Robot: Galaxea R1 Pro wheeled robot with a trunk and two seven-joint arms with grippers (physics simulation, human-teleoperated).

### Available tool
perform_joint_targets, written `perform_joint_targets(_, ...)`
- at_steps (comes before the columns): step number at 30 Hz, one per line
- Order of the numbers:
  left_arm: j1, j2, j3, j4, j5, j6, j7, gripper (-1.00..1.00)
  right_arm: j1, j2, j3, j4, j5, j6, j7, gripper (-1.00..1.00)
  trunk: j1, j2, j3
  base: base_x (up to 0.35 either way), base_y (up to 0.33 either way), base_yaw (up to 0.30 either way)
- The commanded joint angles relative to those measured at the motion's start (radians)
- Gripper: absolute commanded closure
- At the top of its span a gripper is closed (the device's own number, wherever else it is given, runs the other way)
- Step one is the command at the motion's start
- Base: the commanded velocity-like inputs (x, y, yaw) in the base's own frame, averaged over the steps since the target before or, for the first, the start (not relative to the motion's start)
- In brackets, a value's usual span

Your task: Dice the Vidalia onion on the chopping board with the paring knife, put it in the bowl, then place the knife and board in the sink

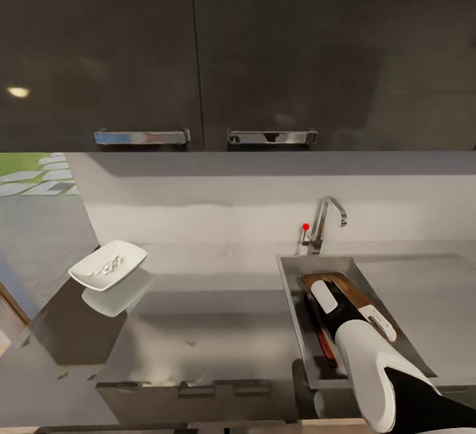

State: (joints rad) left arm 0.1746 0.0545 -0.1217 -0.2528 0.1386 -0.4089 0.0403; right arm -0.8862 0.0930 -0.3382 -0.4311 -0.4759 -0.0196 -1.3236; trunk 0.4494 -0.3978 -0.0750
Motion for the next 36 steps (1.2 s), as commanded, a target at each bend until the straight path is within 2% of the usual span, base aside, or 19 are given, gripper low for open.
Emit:
perform_joint_targets(1, 0.000, 0.001, -0.008, 0.000, 0.009, -0.001, 0.004, -1.00, -0.001, 0.001, -0.002, -0.002, -0.001, -0.002, -0.002, 1.00, 0.001, -0.002, -0.004, 0.002, -0.001, 0.007)
perform_joint_targets(29, 0.000, 0.001, -0.008, 0.007, 0.008, -0.002, 0.004, -1.00, -0.001, -0.004, -0.002, -0.001, -0.001, -0.002, -0.001, 1.00, 0.001, -0.002, -0.047, 0.000, 0.000, 0.044)
perform_joint_targets(36, 0.000, 0.001, -0.008, 0.007, 0.009, -0.002, 0.004, -1.00, -0.001, -0.004, -0.002, -0.002, -0.001, -0.002, -0.001, 1.00, 0.001, -0.002, -0.050, 0.000, 0.000, 0.016)
